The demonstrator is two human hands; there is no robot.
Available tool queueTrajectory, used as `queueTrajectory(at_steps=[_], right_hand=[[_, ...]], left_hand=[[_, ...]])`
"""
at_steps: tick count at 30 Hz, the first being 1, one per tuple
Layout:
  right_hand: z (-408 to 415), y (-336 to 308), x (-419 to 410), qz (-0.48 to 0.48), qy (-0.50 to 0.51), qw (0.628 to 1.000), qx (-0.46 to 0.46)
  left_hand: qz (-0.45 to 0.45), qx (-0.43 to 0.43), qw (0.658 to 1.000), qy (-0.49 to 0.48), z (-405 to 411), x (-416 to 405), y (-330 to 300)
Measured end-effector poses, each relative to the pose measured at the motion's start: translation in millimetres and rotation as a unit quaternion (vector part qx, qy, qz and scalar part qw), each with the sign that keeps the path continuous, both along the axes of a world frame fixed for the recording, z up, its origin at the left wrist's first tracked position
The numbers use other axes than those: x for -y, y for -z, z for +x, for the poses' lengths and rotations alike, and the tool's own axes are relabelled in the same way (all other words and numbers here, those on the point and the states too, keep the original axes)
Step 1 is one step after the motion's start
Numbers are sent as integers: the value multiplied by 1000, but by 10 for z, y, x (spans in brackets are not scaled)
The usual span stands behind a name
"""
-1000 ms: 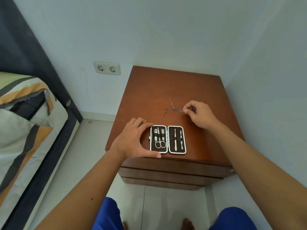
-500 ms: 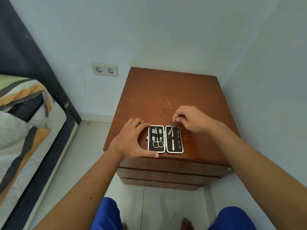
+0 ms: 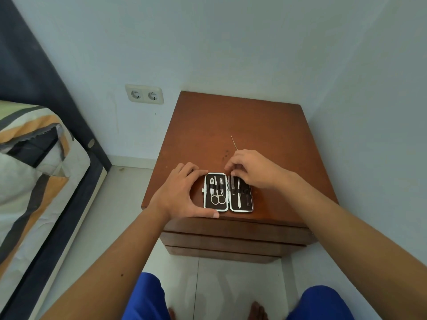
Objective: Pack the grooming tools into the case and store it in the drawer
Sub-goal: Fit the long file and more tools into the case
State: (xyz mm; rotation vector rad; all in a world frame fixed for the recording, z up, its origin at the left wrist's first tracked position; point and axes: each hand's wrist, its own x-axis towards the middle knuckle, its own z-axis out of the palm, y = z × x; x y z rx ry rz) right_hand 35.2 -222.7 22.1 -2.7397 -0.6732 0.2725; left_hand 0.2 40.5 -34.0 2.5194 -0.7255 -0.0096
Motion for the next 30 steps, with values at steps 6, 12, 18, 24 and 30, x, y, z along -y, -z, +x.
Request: queueTrajectory(at_steps=[6, 12, 18, 24, 30], right_hand=[[-168, 174, 81, 80, 60, 994, 36], [-283, 182, 153, 78, 61, 995, -31], [-292, 301, 215, 83, 54, 995, -21], [-370, 375, 217, 112, 70, 991, 18], [-450, 409, 233, 117, 71, 990, 12]], left_hand=[[1, 0, 1000, 1, -5, -4, -9], [5, -7, 1000, 1, -3, -3, -16], [0, -7, 1000, 0, -4, 2, -25], [3, -10, 1000, 0, -6, 0, -24], [4, -8, 1000, 0, -10, 0, -29]])
